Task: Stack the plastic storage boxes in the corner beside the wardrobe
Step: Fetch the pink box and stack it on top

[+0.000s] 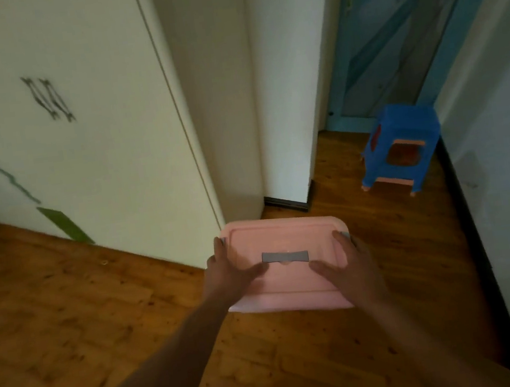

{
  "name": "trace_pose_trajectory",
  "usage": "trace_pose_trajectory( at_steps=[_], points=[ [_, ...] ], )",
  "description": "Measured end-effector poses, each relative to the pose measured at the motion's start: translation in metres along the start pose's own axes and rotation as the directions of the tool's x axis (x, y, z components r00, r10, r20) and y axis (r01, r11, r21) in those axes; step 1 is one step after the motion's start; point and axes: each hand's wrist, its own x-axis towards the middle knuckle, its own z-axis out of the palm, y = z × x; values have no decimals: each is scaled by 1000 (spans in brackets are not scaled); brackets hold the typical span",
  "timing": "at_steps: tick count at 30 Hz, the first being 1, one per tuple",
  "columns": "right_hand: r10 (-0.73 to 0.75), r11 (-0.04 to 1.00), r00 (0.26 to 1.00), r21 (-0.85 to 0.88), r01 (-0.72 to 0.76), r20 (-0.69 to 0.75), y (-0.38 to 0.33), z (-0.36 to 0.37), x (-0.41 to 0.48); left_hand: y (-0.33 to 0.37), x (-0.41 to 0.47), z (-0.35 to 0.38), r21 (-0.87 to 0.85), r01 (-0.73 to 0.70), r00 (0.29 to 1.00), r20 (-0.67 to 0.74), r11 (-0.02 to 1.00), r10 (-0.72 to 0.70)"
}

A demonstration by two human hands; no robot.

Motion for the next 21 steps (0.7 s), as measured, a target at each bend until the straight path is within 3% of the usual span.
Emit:
trace_pose_trajectory(
  at_steps=[7, 21],
  points=[
    [-188, 979, 975, -53, 195, 123, -61, 42, 12, -54, -1, -48, -107, 118, 981, -142, 987, -133],
    [-357, 921, 898, -62, 384, 258, -218, 146, 11, -169, 28, -170, -243, 264, 909, -260, 933, -325]
  ],
)
